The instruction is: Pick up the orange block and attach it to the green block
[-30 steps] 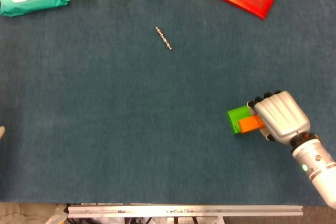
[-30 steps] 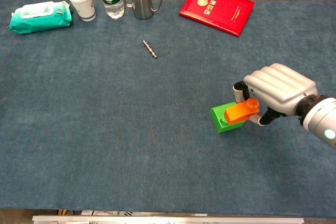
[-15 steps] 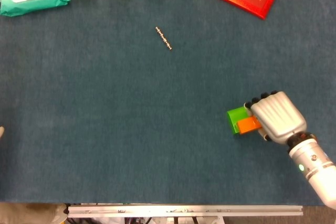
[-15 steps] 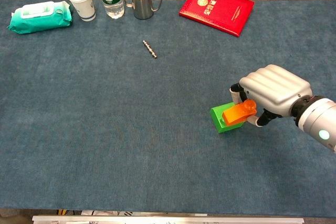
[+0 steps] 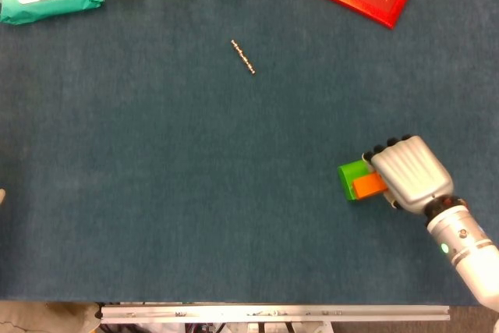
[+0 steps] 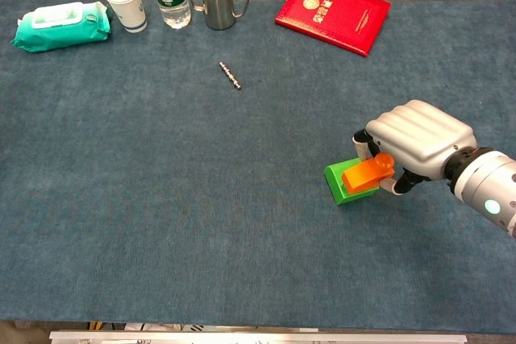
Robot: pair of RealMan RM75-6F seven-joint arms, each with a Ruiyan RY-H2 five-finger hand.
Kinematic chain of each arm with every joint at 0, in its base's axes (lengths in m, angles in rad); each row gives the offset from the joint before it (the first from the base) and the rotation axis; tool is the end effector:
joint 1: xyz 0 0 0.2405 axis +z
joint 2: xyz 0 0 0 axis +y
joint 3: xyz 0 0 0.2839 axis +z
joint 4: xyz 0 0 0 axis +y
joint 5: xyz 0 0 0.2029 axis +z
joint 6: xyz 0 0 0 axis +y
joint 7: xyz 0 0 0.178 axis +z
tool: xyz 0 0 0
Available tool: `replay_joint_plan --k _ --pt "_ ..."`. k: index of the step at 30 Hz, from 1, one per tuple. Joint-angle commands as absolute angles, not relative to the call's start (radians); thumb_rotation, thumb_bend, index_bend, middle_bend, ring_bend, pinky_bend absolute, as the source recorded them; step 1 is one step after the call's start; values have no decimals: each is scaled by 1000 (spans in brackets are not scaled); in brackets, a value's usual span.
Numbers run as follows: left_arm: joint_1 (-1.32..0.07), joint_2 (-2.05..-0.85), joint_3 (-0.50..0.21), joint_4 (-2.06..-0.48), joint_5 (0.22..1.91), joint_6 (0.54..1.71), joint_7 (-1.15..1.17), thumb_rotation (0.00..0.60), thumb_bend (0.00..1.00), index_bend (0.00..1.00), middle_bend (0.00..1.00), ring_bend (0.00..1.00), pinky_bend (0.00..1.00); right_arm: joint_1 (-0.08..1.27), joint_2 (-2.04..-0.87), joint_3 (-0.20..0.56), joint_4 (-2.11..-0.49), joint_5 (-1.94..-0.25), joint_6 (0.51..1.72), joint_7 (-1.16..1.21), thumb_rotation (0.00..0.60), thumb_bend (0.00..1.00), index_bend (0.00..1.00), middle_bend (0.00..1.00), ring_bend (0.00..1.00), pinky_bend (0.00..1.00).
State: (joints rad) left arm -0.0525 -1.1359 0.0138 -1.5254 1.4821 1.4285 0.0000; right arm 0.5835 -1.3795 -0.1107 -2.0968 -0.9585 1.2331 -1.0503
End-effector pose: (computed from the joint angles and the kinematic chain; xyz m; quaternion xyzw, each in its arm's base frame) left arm -0.3682 0.1919 0.1628 -0.6142 -0.4142 -0.3194 0.5909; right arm -0.1805 -0.2465 0.0022 0.8290 -0.3139 0.1844 0.4246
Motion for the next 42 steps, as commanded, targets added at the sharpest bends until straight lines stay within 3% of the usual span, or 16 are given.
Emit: replay_joint_plan --k 1,42 --pt "-53 -1136 13 -1525 1482 1429 0 600 173 169 192 184 127 584 -1379 -113 -2097 -961 1237 -1052 600 334 628 497 415 471" --pt "-53 -1144 15 -1509 1479 1419 -13 600 173 169 192 184 127 552 -1426 -155 -2075 -1044 1311 -1135 600 333 638 500 431 471"
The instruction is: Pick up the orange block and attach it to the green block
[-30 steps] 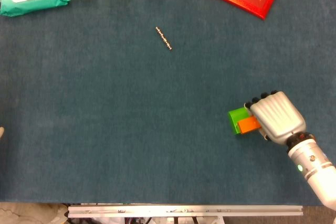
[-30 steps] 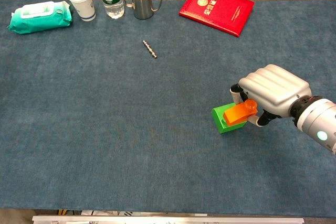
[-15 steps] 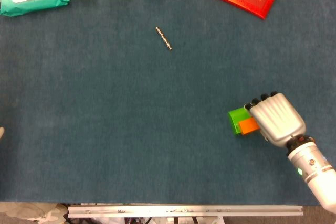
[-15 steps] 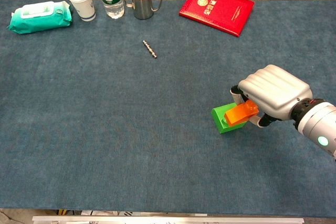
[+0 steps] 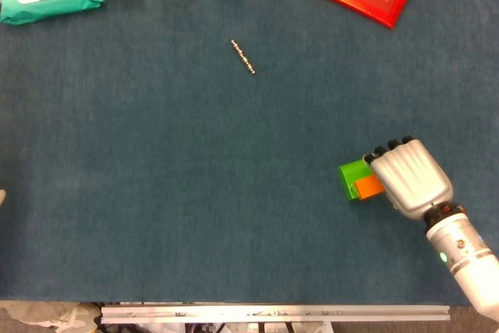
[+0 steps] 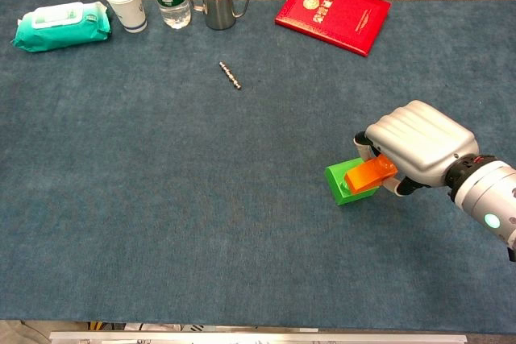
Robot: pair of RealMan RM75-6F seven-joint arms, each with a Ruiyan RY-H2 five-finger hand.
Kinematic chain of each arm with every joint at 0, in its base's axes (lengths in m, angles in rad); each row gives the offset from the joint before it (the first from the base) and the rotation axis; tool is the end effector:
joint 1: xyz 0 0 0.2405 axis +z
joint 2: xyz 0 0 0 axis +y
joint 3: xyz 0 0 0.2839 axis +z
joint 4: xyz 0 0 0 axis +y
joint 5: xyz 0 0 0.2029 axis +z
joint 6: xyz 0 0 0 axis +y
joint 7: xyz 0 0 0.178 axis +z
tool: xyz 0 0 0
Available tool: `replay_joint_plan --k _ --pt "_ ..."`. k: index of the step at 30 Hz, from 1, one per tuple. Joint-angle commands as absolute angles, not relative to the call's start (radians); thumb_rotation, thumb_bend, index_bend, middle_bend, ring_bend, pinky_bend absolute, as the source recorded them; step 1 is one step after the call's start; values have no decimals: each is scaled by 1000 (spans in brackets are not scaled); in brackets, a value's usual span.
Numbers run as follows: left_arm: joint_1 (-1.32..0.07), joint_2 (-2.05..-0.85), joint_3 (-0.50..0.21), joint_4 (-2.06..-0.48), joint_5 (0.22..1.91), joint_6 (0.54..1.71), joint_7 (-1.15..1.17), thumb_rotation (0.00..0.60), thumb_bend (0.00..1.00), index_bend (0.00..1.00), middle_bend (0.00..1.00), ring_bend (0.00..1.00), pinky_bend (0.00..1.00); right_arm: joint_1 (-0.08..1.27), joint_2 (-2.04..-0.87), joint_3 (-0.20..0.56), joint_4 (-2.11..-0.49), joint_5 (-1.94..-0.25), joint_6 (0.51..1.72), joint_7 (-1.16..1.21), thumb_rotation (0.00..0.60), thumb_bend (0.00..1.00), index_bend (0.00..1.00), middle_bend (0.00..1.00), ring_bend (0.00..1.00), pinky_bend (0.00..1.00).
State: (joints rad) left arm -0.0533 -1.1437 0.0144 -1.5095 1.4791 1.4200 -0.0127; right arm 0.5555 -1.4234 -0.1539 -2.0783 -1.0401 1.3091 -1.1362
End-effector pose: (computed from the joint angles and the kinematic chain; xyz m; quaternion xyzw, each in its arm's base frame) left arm -0.3717 0.1920 0.1606 -0.6134 -0.4186 -0.3177 0.5895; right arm -0.1794 -0.2370 -0.0009 0.8347 -0.2663 0.1841 0.4455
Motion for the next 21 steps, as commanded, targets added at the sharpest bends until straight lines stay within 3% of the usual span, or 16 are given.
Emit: replay_joint_plan --k 1,21 --pt "-53 -1145 15 -1508 1479 1419 -14 600 173 169 192 184 127 551 -1428 -156 -2073 -1047 1312 -1134 600 334 638 500 432 471" --pt "-55 -1146 15 -1507 1474 1412 -13 600 173 169 192 184 127 532 -1442 -149 -2052 -1054 1315 -1139 600 334 638 501 436 471"
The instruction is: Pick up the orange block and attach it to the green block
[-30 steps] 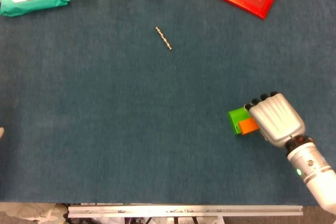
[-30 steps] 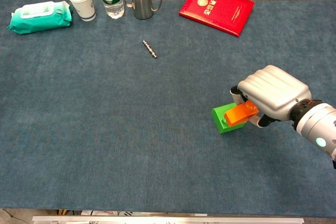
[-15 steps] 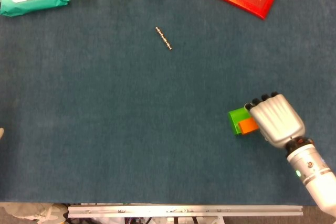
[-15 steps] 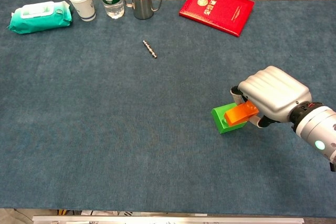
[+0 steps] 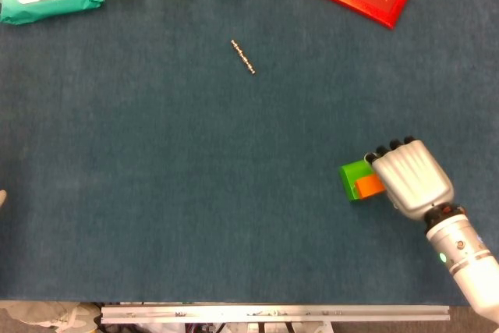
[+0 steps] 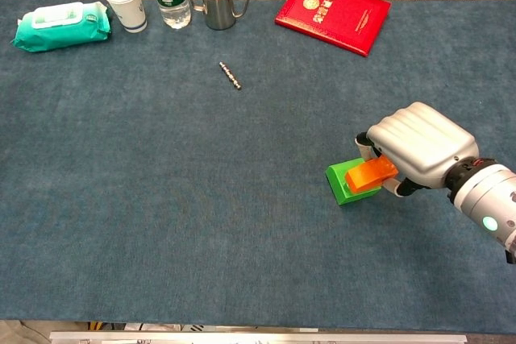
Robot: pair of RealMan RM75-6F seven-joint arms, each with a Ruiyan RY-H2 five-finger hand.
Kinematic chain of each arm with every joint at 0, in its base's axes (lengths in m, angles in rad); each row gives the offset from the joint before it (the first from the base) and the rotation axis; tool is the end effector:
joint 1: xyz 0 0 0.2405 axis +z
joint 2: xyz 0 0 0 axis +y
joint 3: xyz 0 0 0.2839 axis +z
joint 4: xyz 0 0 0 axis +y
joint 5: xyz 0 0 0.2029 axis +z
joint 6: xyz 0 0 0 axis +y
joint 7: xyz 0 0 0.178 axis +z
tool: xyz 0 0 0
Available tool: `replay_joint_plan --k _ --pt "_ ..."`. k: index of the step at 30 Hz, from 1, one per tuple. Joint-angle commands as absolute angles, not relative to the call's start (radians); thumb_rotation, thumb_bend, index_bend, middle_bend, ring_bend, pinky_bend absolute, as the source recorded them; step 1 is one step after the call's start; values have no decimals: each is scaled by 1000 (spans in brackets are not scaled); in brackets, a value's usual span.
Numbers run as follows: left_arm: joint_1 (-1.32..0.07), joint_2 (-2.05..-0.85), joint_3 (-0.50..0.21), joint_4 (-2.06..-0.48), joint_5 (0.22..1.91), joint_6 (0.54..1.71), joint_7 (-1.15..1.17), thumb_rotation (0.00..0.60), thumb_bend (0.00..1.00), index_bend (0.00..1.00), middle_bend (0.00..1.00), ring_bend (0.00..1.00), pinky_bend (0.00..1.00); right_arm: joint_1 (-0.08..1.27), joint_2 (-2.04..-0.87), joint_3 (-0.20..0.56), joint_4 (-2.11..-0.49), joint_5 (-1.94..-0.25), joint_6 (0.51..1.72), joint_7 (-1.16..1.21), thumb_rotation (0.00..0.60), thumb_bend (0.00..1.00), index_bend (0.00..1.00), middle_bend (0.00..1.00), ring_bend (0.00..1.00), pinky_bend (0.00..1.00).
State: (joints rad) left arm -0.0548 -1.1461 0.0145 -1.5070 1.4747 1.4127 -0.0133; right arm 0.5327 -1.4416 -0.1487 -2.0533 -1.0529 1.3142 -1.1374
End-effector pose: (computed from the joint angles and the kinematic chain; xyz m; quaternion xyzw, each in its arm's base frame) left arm -0.3730 0.1923 0.1592 -0.6134 -0.4214 -0.3153 0.5889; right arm -0.1840 -0.2356 -0.0043 0.8304 -0.2677 0.1843 0.4526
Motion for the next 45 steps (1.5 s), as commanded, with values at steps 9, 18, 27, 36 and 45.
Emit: replay_joint_plan --k 9,18,27,36,45 --pt "-55 -1147 15 -1505 1472 1409 -15 600 173 169 192 185 127 528 -1449 -145 -2045 -1057 1313 -1144 600 334 638 501 437 471" --pt "-55 -1148 15 -1503 1472 1407 -16 600 173 169 192 184 127 523 -1453 -148 -2045 -1057 1314 -1159 600 334 638 501 437 471" --pt "-54 -1149 16 -1500 1473 1408 -20 600 173 169 192 184 127 522 -1462 -147 -2034 -1053 1313 -1176 600 334 638 501 438 471" --pt "-54 -1151 17 -1498 1473 1407 -22 600 173 169 192 184 127 521 -1470 -147 -2026 -1044 1312 -1190 600 334 643 501 438 470" --pt "-54 -1151 18 -1496 1473 1406 -24 600 173 169 192 184 127 520 -1478 -150 -2020 -1045 1310 -1200 600 334 642 501 438 471"
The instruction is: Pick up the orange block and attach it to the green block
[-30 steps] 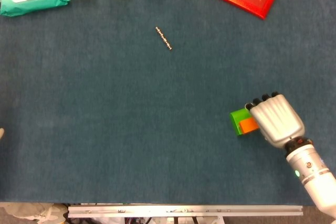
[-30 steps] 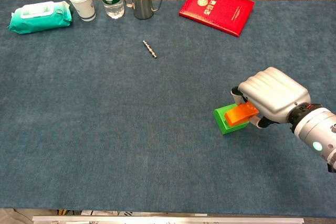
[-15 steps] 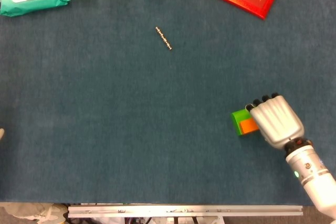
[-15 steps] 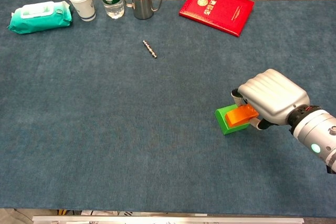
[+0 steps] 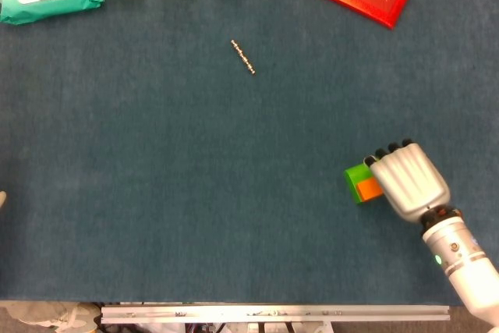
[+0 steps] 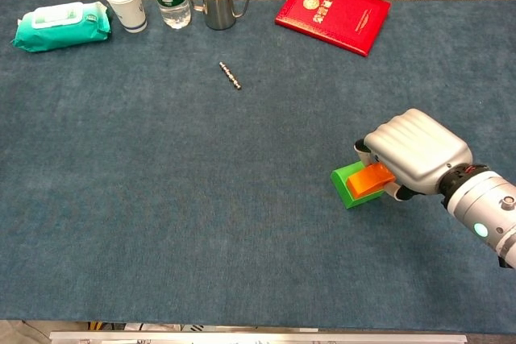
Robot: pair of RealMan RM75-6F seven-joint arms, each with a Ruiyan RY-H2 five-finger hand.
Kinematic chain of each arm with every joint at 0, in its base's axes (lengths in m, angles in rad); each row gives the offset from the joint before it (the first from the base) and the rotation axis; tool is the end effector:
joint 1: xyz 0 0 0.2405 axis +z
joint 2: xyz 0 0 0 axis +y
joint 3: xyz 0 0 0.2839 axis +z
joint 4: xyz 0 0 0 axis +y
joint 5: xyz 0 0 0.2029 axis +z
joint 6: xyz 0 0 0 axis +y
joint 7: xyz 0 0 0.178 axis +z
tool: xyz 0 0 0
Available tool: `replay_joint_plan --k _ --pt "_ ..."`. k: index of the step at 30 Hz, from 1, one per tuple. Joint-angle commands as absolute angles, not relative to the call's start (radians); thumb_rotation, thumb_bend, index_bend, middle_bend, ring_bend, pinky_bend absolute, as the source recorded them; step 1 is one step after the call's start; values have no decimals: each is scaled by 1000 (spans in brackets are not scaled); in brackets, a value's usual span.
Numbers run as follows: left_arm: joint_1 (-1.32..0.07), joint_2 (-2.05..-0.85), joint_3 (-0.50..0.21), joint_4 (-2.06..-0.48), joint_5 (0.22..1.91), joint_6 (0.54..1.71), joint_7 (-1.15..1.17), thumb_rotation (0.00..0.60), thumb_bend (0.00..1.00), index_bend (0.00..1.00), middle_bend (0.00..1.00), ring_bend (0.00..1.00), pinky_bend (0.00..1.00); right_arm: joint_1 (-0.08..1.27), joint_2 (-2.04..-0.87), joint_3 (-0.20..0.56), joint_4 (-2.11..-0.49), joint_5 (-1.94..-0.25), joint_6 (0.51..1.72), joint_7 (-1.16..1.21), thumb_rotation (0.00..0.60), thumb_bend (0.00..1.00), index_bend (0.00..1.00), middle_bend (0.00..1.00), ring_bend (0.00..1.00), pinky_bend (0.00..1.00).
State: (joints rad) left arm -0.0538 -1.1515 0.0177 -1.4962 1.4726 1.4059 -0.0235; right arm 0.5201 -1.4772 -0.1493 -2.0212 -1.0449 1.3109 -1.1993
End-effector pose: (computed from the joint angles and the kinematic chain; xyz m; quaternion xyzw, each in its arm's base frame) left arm -0.3760 0.1911 0.1571 -0.6128 -0.4264 -0.3130 0.5872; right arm -0.1879 -0.2323 -0.0152 0.8382 -0.2488 0.1662 0.4559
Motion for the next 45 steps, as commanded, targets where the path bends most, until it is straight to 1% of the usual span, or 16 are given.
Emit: replay_joint_plan --k 1,25,35,45 --pt "-54 -1151 17 -1496 1473 1406 -24 600 173 169 192 184 127 520 -1479 -151 -2018 -1045 1310 -1202 600 333 642 501 438 471" --pt "-55 -1153 17 -1495 1470 1402 -23 600 173 169 192 184 127 533 -1483 -155 -2021 -1037 1308 -1262 600 334 653 504 438 470" --pt "-53 -1155 18 -1492 1469 1402 -26 600 173 169 192 184 127 541 -1492 -173 -2015 -1046 1309 -1313 600 334 655 506 438 471" --pt "-53 -1156 19 -1487 1468 1400 -29 600 173 169 192 184 127 538 -1501 -179 -2001 -1046 1310 -1317 600 334 655 506 438 470"
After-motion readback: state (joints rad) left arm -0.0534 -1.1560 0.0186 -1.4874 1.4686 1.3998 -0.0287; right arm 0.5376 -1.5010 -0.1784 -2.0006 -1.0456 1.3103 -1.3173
